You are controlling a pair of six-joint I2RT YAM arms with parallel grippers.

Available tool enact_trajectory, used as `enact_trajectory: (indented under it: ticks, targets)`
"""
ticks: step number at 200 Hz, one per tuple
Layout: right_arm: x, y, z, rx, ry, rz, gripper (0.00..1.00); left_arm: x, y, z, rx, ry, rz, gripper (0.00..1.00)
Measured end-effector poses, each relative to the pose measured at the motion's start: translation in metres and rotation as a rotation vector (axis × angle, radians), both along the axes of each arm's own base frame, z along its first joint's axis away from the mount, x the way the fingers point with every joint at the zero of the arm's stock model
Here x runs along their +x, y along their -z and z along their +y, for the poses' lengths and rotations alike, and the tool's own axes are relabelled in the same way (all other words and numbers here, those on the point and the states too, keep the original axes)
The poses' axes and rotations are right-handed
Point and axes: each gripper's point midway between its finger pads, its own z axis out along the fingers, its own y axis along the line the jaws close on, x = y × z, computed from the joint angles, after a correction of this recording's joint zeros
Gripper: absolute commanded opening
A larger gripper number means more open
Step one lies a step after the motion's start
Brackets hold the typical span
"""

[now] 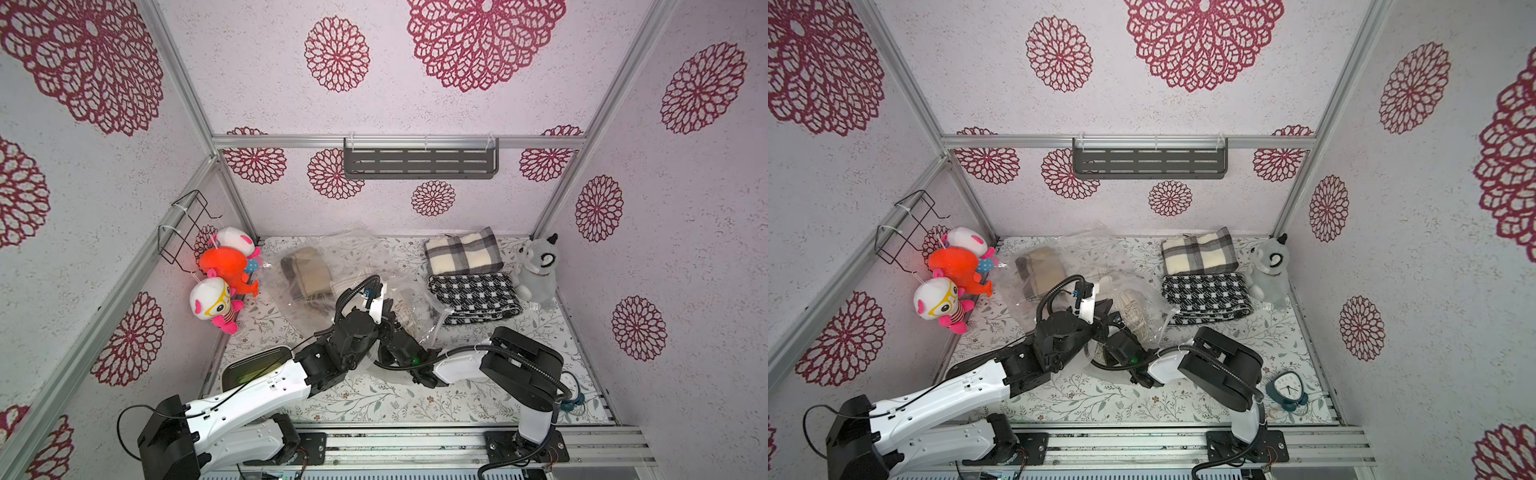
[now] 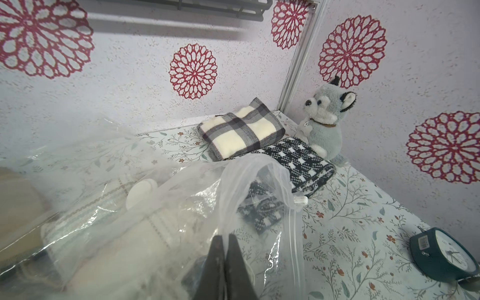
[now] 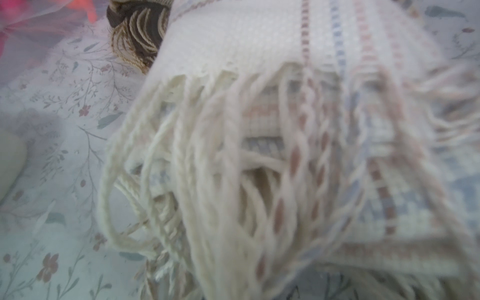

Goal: Take the scarf out of the vacuum bag
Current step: Take out the scarf from the vacuum bag.

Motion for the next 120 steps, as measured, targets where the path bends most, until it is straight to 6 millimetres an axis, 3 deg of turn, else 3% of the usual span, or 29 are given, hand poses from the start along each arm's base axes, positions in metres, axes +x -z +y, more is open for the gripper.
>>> enact_trajectory:
  ticks: [58,64,79,95,120]
  targets:
    - [-0.025,-0.011,-0.015,-0.003,-0.018,-0.027,0.0,0.002,0.008,-0.002,-0.014,-0.006,0.016,0.0]
    - [-0.026,-0.011,-0.015,-0.002,-0.019,-0.028,0.08,0.002,0.009,-0.002,-0.014,-0.006,0.017,0.0]
    - [-0.026,-0.009,-0.015,-0.003,-0.02,-0.026,0.17,0.001,0.012,-0.002,-0.014,-0.009,0.019,0.0]
    - [-0.029,-0.009,-0.018,0.011,-0.028,-0.031,0.43,0.001,0.016,0.0,-0.011,-0.012,0.022,0.0]
    - [-0.034,-0.015,-0.026,0.028,-0.035,-0.033,0.66,-0.003,0.023,0.005,-0.014,-0.012,0.027,0.0]
